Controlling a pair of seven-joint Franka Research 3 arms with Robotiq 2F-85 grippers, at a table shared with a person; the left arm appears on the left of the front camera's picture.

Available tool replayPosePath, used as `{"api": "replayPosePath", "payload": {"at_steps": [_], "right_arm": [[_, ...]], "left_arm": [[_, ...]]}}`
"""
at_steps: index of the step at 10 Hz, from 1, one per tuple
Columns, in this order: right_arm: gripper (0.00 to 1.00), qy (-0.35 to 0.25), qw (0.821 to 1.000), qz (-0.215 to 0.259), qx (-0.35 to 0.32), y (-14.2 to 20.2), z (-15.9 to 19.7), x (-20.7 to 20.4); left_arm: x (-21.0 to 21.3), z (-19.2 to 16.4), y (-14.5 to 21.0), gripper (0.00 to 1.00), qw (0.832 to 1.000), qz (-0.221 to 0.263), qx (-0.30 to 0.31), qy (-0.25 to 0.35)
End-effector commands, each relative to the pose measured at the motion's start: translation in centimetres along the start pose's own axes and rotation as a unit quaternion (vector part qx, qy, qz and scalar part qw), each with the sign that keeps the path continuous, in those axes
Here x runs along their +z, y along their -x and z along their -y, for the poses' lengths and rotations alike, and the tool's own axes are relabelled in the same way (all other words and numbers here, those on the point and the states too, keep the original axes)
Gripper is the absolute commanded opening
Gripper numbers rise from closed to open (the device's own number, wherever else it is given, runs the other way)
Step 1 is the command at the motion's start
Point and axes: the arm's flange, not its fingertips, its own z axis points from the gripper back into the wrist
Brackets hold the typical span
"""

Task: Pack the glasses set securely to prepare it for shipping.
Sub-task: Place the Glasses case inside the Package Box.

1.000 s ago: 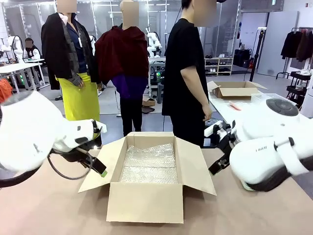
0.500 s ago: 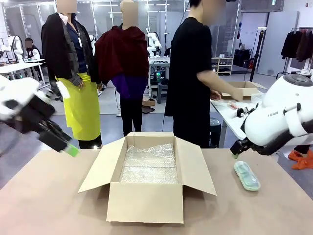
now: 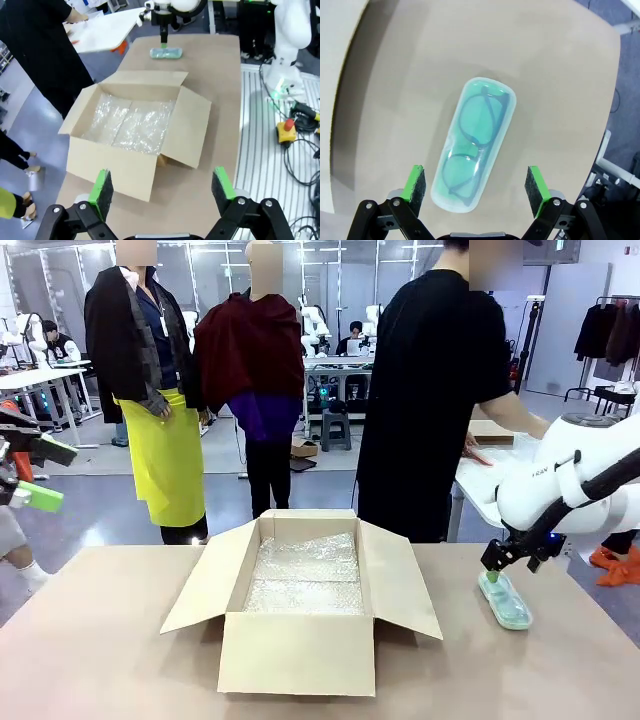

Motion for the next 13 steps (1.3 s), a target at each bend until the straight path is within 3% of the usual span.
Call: {"api": "replayPosePath", "payload": {"at_steps": [1,6,12,13], "right_arm": [[1.0,-0.013,0.999,-0.025,-0.022,-1.1,0.6,-0.8],[1.0,-0.05,0.996,-0.05,-0.045,-1.5,1.4,-5.2],[1.0,-0.074,0.993,-0.061,-0.064,-1.3,1.1,-7.4],[0.93,-0.076,0.993,-0.059,-0.062,-1.3,1.1,-7.4]], "left_arm": [[-0.9,-0.1,-0.4,1.0,1.0,-0.021,-0.006,-0.007],[-0.9,-0.1,-0.4,1.0,1.0,-0.021,-0.006,-0.007],[-0.9,-0.1,-0.4,1.0,1.0,-0.021,-0.006,-0.007],[-0.9,-0.1,-0.4,1.0,1.0,-0.021,-0.006,-0.007]]}}
